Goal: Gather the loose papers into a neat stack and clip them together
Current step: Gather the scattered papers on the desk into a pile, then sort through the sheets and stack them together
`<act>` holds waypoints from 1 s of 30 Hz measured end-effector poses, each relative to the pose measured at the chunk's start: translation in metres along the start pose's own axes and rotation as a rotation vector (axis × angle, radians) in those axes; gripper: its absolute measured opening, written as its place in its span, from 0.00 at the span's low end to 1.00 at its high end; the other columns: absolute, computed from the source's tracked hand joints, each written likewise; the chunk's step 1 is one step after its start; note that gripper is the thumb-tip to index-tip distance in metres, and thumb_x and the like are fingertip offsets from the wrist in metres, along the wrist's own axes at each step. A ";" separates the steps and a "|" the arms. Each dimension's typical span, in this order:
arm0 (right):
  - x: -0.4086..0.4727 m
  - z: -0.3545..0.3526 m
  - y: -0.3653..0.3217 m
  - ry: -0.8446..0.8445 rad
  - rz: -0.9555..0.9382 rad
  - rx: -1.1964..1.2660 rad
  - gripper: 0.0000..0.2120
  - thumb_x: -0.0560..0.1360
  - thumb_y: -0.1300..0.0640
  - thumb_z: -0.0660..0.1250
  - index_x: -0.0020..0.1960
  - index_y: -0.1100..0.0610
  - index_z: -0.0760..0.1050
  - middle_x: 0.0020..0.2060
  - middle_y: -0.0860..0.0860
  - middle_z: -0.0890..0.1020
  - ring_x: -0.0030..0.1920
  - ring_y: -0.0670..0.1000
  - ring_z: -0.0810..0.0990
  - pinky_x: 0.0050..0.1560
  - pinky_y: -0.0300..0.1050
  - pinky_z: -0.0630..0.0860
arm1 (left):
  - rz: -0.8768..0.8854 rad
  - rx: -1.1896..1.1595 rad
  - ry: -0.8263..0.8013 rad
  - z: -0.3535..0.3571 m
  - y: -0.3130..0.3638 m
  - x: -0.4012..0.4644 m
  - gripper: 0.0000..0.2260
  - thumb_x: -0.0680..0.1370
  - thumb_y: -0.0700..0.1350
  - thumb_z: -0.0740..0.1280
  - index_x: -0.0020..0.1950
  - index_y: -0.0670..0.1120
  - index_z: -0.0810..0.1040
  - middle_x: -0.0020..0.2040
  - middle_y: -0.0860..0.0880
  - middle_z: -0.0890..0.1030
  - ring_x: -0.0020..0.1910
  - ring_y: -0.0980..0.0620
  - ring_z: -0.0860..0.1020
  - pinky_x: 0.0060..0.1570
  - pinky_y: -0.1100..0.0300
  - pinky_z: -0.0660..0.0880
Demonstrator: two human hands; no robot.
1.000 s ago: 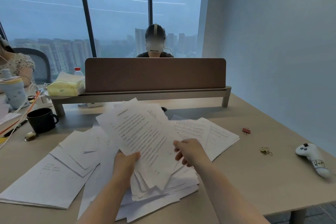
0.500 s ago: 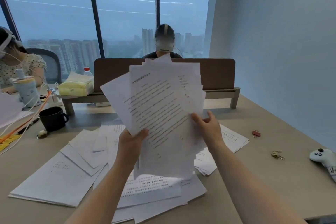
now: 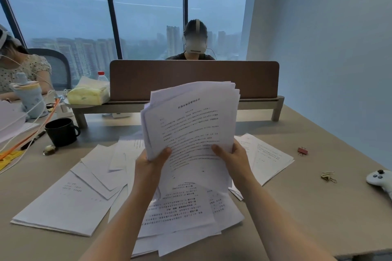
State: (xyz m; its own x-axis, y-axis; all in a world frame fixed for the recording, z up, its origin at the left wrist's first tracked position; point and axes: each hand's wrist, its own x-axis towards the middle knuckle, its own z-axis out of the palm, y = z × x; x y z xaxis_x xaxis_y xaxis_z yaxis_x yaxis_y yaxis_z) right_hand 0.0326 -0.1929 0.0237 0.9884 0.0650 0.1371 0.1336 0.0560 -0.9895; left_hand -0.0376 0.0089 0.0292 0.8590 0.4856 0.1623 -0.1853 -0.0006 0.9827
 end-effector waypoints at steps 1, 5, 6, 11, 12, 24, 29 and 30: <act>0.001 0.002 -0.003 0.004 -0.024 -0.001 0.14 0.72 0.55 0.75 0.55 0.48 0.77 0.49 0.47 0.84 0.47 0.52 0.84 0.42 0.46 0.81 | 0.001 -0.013 -0.003 0.001 0.002 0.002 0.06 0.75 0.46 0.71 0.51 0.51 0.78 0.46 0.52 0.83 0.43 0.50 0.81 0.34 0.61 0.77; 0.000 0.010 0.001 -0.053 -0.036 0.008 0.17 0.73 0.56 0.73 0.60 0.48 0.75 0.51 0.47 0.84 0.48 0.51 0.85 0.44 0.48 0.83 | -0.053 -0.084 -0.049 0.002 0.002 0.002 0.06 0.75 0.45 0.71 0.52 0.51 0.79 0.47 0.50 0.84 0.43 0.50 0.82 0.33 0.63 0.79; 0.000 0.012 0.004 -0.067 -0.017 -0.006 0.17 0.74 0.58 0.72 0.60 0.49 0.75 0.51 0.47 0.85 0.48 0.52 0.85 0.45 0.49 0.83 | -0.072 -0.081 -0.057 0.002 0.001 0.002 0.05 0.76 0.44 0.71 0.51 0.50 0.80 0.47 0.50 0.84 0.43 0.51 0.82 0.32 0.65 0.79; 0.002 0.013 0.006 -0.023 0.004 -0.120 0.06 0.77 0.61 0.68 0.47 0.51 0.81 0.43 0.47 0.86 0.42 0.53 0.85 0.37 0.43 0.80 | -0.097 0.089 -0.106 -0.009 -0.005 0.013 0.04 0.76 0.44 0.72 0.49 0.48 0.81 0.48 0.49 0.84 0.48 0.45 0.82 0.45 0.52 0.81; 0.003 0.012 0.004 -0.007 0.000 -0.131 0.06 0.77 0.61 0.68 0.46 0.51 0.81 0.42 0.46 0.85 0.41 0.52 0.85 0.36 0.42 0.80 | -0.103 0.148 -0.110 -0.014 -0.007 0.016 0.05 0.76 0.44 0.71 0.52 0.47 0.81 0.50 0.48 0.84 0.50 0.44 0.82 0.50 0.47 0.80; 0.009 -0.042 0.018 0.240 0.185 -0.056 0.08 0.77 0.60 0.68 0.54 0.63 0.78 0.45 0.55 0.82 0.42 0.56 0.81 0.43 0.47 0.78 | -0.084 1.029 -0.682 -0.048 -0.028 -0.031 0.39 0.68 0.58 0.74 0.76 0.58 0.61 0.77 0.56 0.61 0.74 0.55 0.61 0.72 0.54 0.58; 0.003 -0.059 0.033 0.300 0.266 -0.041 0.13 0.75 0.61 0.70 0.58 0.64 0.78 0.52 0.59 0.84 0.50 0.62 0.83 0.55 0.61 0.80 | -0.059 1.322 -0.905 -0.044 -0.034 -0.045 0.42 0.69 0.59 0.69 0.78 0.61 0.51 0.80 0.55 0.49 0.79 0.50 0.45 0.77 0.48 0.48; 0.001 -0.061 0.036 0.308 0.272 -0.044 0.14 0.74 0.61 0.70 0.58 0.64 0.79 0.53 0.60 0.84 0.50 0.63 0.83 0.56 0.62 0.80 | -0.043 1.354 -0.922 -0.041 -0.034 -0.047 0.41 0.69 0.58 0.68 0.78 0.61 0.51 0.81 0.55 0.49 0.79 0.48 0.45 0.77 0.46 0.48</act>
State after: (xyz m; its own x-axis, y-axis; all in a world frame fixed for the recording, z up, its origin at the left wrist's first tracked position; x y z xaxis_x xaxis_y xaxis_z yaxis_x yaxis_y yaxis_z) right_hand 0.0432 -0.2520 -0.0144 0.9626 -0.2300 -0.1429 -0.1388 0.0343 -0.9897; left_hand -0.0914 0.0223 -0.0152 0.9218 -0.1490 -0.3578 -0.0529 -0.9629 0.2646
